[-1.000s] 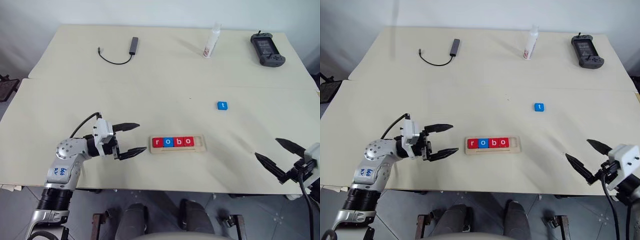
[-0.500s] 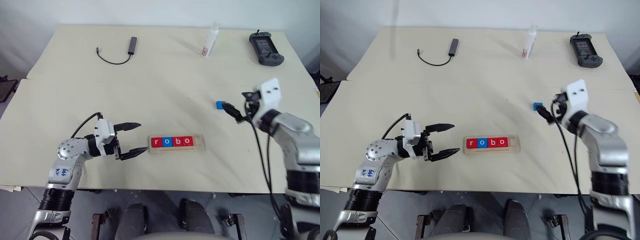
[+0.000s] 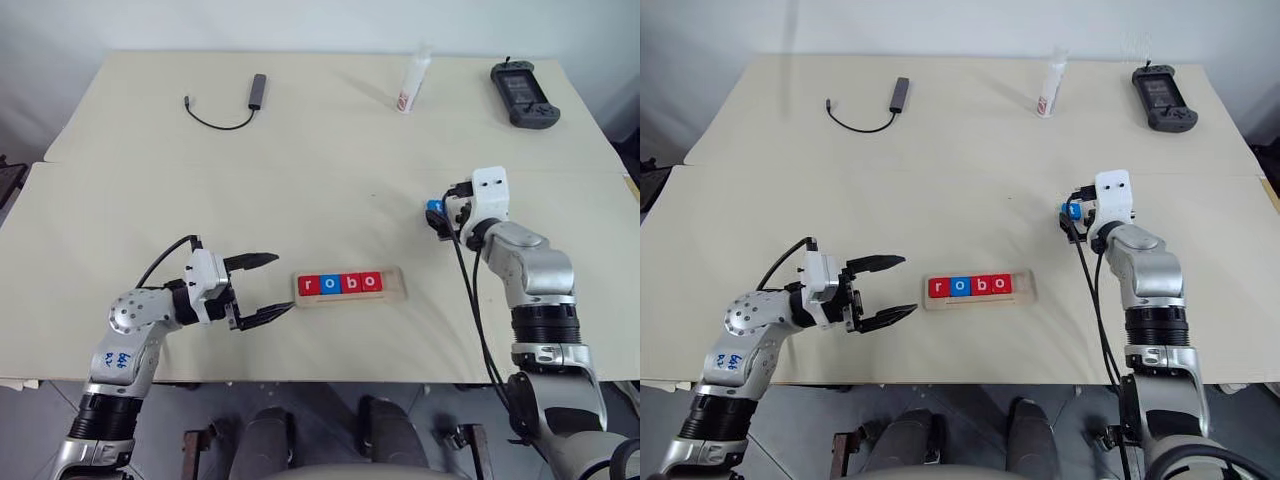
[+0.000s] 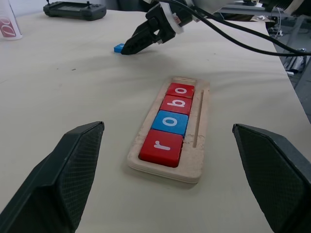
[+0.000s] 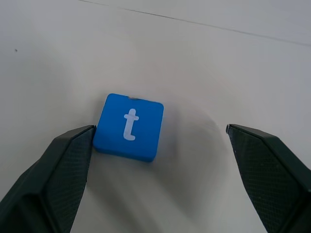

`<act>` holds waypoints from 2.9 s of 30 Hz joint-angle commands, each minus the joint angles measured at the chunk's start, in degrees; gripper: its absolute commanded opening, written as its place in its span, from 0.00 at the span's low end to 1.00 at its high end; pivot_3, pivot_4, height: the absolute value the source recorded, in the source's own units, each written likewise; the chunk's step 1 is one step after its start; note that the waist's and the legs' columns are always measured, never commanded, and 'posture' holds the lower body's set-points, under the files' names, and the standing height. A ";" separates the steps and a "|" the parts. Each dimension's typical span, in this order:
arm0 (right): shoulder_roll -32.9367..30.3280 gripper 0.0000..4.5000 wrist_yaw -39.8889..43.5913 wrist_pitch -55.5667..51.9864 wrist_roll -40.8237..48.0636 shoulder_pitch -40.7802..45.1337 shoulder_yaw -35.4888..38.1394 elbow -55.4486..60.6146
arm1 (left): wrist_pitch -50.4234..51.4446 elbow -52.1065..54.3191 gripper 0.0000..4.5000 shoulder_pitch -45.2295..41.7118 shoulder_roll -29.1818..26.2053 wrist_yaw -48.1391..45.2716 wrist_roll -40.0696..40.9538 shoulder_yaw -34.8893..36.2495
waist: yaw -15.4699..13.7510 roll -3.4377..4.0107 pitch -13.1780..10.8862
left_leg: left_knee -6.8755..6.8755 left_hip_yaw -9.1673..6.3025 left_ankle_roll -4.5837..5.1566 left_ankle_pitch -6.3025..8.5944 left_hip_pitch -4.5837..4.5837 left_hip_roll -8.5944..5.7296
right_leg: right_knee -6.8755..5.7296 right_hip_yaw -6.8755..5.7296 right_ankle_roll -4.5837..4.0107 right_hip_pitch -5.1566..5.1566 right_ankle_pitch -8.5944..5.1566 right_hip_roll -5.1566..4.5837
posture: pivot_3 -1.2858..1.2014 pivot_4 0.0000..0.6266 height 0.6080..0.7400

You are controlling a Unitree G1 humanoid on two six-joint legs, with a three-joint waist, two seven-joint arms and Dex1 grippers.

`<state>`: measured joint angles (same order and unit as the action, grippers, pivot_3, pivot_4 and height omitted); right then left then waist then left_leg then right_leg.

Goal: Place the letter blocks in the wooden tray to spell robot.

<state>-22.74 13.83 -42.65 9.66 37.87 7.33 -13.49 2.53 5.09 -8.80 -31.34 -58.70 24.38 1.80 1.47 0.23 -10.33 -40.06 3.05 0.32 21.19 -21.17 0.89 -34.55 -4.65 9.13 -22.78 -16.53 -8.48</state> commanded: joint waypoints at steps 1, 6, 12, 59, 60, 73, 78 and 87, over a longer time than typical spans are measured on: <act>1.47 0.86 -0.64 -1.04 0.19 -1.25 -0.34 2.22 | -0.21 3.05 1.00 0.27 0.11 0.06 1.00 0.44 | 0.16 0.00 0.00 | 0.00 0.00 0.00 0.00 0.01 0.00 | -0.01 0.00 0.00 0.00 0.00 0.00 | 0.52 0.24 1.00; 2.17 0.49 -1.18 0.08 -0.29 -1.44 0.14 2.22 | -0.03 3.36 1.00 -0.24 0.14 -0.72 1.41 -0.03 | 0.15 0.01 0.00 | 0.00 0.01 0.00 0.00 0.02 -0.01 | -0.01 0.02 0.00 0.00 0.00 0.00 | 0.52 0.24 1.00; 1.88 0.33 -1.40 -0.93 0.04 -2.54 1.04 4.16 | 0.00 2.37 1.00 -2.22 1.11 -0.96 1.08 -1.06 | 0.06 0.01 0.00 | -0.01 0.00 0.00 0.00 0.01 -0.03 | -0.03 0.03 0.00 0.00 0.00 -0.01 | 0.52 0.24 1.00; -35.30 0.99 57.41 30.15 5.11 -27.59 -1.02 12.91 | -3.57 -5.26 1.00 -6.08 3.32 -7.21 0.38 -2.94 | -1.27 -0.08 -0.03 | 0.03 0.14 0.21 0.12 0.12 -0.04 | 0.41 0.10 0.12 0.19 0.07 0.01 | 0.52 0.24 1.00; -35.20 0.99 58.49 31.75 4.16 -25.20 -2.56 9.67 | -3.50 -4.84 1.00 -5.81 3.28 -7.13 0.39 -2.94 | -1.29 -0.08 -0.03 | 0.02 0.15 0.21 0.11 0.11 -0.04 | 0.41 0.10 0.12 0.19 0.07 0.01 | 0.52 0.24 1.00; -31.78 0.63 66.87 36.85 -0.61 -12.11 -12.63 -7.04 | -1.75 0.36 1.00 -2.50 1.73 -4.72 0.85 -1.55 | -1.44 -0.07 -0.02 | -0.04 0.04 0.16 0.09 0.06 -0.01 | 0.45 -0.06 0.13 0.25 0.07 0.00 | 0.52 0.24 1.00; -30.32 0.32 66.14 38.57 -0.84 -10.84 -12.17 -8.23 | -1.28 1.18 1.00 -2.45 1.61 -4.02 0.94 -1.64 | -1.39 -0.07 -0.02 | -0.05 0.03 0.15 0.09 0.07 -0.01 | 0.45 -0.07 0.13 0.27 0.07 0.01 | 0.52 0.24 1.00; -29.40 0.32 68.60 24.55 2.72 -4.92 -14.53 4.80 | -0.68 2.55 1.00 -0.89 1.21 -2.95 1.16 -0.99 | -1.05 0.00 -0.05 | -0.05 0.08 0.11 0.06 0.07 0.04 | 0.41 -0.06 0.12 0.20 0.07 0.01 | 0.52 0.24 1.00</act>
<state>-52.75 82.14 -14.44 10.83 31.39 -6.85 -12.60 1.94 5.05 -10.36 -29.66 -61.99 24.63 -0.27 0.42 0.23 -10.38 -40.11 3.11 0.41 21.25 -21.10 0.93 -34.15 -4.72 9.25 -22.58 -16.46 -8.46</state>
